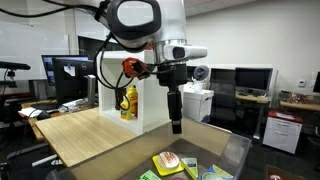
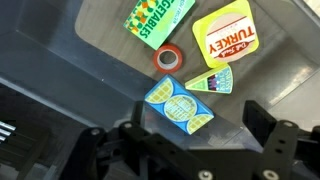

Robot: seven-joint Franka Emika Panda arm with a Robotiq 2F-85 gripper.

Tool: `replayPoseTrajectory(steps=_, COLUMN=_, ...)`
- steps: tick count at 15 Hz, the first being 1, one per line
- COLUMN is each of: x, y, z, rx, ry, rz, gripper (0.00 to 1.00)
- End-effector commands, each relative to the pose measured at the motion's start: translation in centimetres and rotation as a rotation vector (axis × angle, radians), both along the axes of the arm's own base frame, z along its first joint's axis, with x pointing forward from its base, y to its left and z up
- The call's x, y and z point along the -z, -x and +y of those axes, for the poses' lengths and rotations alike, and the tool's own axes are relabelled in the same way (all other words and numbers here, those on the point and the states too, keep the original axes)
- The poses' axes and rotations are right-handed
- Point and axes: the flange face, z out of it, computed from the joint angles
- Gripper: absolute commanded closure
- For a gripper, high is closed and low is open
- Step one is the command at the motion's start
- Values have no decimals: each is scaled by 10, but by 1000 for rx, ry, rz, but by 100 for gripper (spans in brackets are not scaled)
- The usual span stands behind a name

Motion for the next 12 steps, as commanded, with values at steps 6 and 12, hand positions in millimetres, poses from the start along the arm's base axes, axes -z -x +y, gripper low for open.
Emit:
replayPoseTrajectory(steps=6, x=24, y=-20, z=4, rx=3, ry=-29, rz=-56, gripper=0)
replayPoseTrajectory(steps=12, x=35, y=-25, z=5, rx=35, ry=-77, rz=-90, gripper=0)
